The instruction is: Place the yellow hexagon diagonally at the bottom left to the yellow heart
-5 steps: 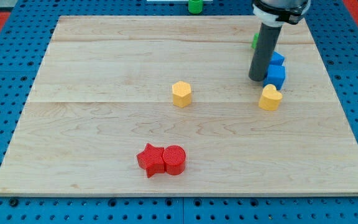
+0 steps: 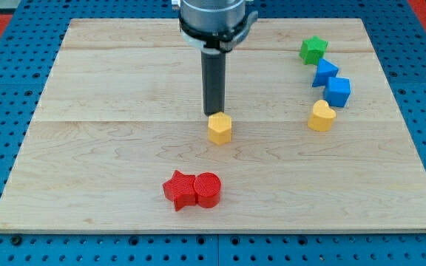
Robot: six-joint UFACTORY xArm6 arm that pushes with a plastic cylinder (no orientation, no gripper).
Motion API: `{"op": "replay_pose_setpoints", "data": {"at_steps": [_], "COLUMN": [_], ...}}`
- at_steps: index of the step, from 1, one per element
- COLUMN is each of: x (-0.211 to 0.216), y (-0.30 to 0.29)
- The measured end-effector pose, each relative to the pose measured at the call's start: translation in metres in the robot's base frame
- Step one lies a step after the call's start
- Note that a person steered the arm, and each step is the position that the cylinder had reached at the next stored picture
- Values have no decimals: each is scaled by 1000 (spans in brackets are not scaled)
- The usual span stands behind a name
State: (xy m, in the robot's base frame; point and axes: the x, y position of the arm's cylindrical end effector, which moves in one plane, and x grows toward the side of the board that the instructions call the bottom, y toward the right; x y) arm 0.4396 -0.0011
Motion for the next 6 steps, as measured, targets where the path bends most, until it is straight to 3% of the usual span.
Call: {"op": "replay_pose_setpoints", "data": {"at_steps": [1,2,3,5,6], "x": [-8,11,29,32,33], "y": [-48,-49,-31,113,104]}}
